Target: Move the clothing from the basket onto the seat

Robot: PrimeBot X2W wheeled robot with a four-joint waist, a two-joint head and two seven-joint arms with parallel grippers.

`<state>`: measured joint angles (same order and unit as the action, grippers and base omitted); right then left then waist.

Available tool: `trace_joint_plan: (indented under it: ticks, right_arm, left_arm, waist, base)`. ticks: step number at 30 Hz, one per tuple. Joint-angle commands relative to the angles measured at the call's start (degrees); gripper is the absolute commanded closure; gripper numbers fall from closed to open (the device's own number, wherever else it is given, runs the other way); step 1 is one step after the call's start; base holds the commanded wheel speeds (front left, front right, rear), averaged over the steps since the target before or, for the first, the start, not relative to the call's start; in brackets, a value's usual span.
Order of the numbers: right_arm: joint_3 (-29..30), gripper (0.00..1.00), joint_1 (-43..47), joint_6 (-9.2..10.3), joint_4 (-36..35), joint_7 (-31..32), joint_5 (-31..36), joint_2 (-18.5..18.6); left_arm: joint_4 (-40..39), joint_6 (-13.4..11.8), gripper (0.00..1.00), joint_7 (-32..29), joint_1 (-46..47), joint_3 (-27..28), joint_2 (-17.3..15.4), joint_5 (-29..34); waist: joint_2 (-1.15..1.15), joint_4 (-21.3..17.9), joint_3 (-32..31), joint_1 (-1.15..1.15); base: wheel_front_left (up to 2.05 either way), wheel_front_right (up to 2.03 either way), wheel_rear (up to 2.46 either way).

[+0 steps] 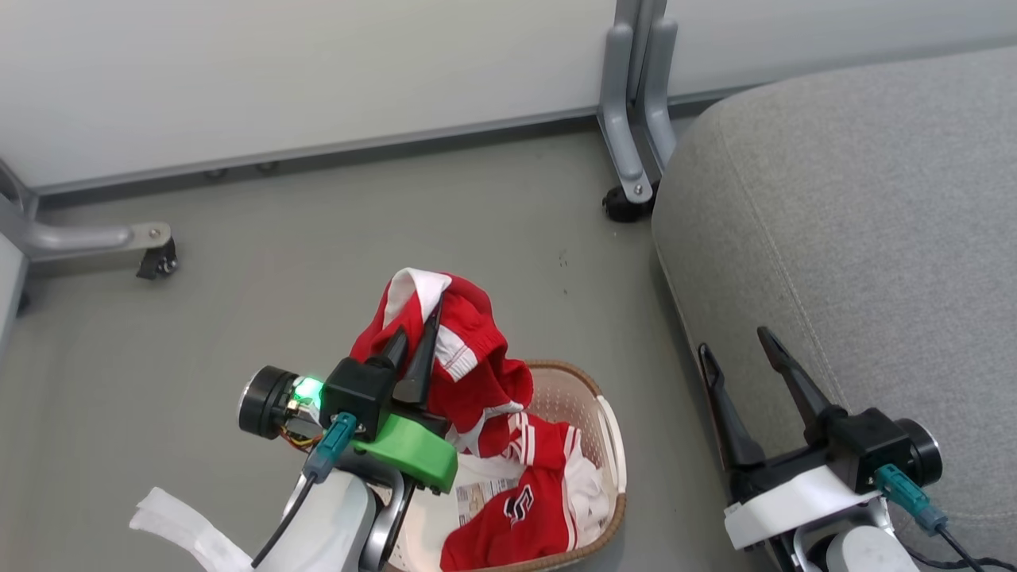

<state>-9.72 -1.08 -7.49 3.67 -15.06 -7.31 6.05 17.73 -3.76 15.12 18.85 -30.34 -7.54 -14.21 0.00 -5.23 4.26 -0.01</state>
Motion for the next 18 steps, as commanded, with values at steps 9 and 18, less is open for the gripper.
trace_joint_plan:
  ticks: [9,18]
  right_arm:
    - [-2.19,0.00,2.35,0.00,-0.44,-0.18,-0.77,0.19]
    - [-8.92,0.00,-0.53,0.00,-0.35,-0.17,-2.30,1.12]
  left_arm:
    - [-2.96,3.79,1.00,0.05,-1.02,1.62,2.01,0.87]
    - [-3.58,7.17,1.00,0.05,1.26,-2.32,3.98,0.11]
  waist:
    - [0.00,0.33,-4.55,0.01]
    - [0.00,1.09,-4.51,0.01]
  base:
    - [0.00,0.00,0.00]
    - [0.00,0.00,0.00]
